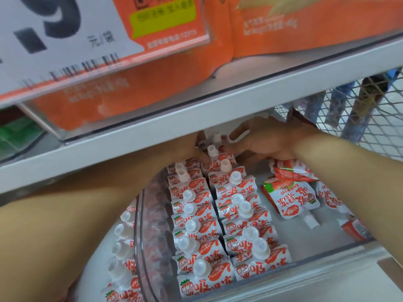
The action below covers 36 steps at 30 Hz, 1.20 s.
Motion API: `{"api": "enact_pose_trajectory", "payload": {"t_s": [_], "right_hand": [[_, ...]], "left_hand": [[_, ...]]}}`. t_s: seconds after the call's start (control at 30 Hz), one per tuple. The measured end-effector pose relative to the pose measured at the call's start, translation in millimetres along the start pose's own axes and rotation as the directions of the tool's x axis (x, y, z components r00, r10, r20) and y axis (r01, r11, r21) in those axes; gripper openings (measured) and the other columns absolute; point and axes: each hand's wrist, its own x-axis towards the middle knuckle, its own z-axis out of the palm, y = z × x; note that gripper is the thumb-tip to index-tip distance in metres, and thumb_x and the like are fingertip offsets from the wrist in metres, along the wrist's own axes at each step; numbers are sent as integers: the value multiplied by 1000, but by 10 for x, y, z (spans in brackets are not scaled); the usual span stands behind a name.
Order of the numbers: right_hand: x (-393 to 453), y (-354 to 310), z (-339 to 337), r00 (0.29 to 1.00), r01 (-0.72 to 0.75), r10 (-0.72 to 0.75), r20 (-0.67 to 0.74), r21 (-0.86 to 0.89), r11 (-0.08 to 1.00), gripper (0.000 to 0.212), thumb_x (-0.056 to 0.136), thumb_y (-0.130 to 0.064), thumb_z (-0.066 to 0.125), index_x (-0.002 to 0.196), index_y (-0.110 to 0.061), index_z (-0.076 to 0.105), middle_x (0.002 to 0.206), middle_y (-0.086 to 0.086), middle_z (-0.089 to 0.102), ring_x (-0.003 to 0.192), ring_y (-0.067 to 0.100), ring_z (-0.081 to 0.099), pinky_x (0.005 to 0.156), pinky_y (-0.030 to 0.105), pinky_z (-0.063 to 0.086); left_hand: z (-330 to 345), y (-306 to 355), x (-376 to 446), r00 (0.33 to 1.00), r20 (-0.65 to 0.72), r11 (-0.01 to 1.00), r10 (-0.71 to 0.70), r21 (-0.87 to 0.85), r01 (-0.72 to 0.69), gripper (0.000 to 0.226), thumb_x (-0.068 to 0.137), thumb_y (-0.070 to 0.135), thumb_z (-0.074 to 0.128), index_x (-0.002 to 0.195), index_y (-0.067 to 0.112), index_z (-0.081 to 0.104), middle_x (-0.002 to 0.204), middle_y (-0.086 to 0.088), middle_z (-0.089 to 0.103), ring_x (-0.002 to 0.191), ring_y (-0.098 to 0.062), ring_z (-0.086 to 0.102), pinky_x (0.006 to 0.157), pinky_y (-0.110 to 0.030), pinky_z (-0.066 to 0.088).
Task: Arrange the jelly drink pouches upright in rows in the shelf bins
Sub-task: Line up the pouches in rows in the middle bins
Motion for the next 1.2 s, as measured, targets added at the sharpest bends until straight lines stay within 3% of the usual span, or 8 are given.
{"api": "enact_pose_trajectory", "payload": {"t_s": [0.2,0.43,0.53,0.67,0.8,0.97,1.1,1.2], "right_hand": [[-4,5,62,999,20,-22,-28,-69,997,38,71,-32,86,99,-11,71,99,8,76,97,26,70,97,47,53],[-180,-56,201,998,8,-16,-60,-127,992,45,85,-32,75,122,-14,55,115,10,65,105,28,64,95,46,53],[-336,-104,193,999,-42,41,7,36,999,39,95,-24,63,129,-7,54,115,5,65,107,25,64,96,45,54],[-583,-146,122,991,-128,129,17,-39,991,26,100,-20,54,124,-10,56,96,-1,60,91,22,69,85,35,59],[-796,-184,277,990,-134,136,42,-54,990,20,96,-3,49,110,-3,63,98,10,68,73,12,60,67,18,52],[-1023,32,180,992,-91,73,103,186,978,32,97,-3,51,129,-3,55,121,14,67,111,30,65,97,42,53],[-1292,120,-212,964,-20,-83,-252,-380,925,23,88,-28,69,111,-24,67,102,-3,72,87,12,68,82,31,55],[-1460,149,-297,960,-85,-72,-272,-525,847,28,78,-31,81,102,-24,68,91,-7,71,78,7,65,67,23,51]], "left_hand": [[63,-1,49,1000,16,997,8,71,-9,54,80,9,74,127,5,47,103,-4,54,93,-18,51,63,-18,37],[-6,-25,-89,999,-5,987,43,154,-42,55,80,20,76,125,2,50,112,-16,63,104,-30,61,80,-29,51],[-26,78,-242,991,-69,944,115,319,-87,58,86,31,68,133,7,42,112,-10,59,101,-23,59,67,-13,41],[-5,264,-596,973,-175,886,151,460,-55,57,87,49,60,132,18,43,124,-3,58,105,-21,57,76,-24,39],[47,421,-951,994,4,898,109,428,-100,52,84,57,60,125,28,48,121,5,61,99,-15,57,78,-23,42],[82,455,-1052,995,73,905,62,417,-87,62,82,67,53,130,29,48,128,7,59,108,-15,58,93,-30,47],[231,666,-1090,965,-91,922,246,328,-204,60,87,59,51,135,24,45,132,2,56,116,-18,54,97,-28,44],[403,803,-1056,947,-13,932,321,181,-313,53,90,55,51,135,29,47,134,7,54,118,-11,52,92,-18,37]]}}
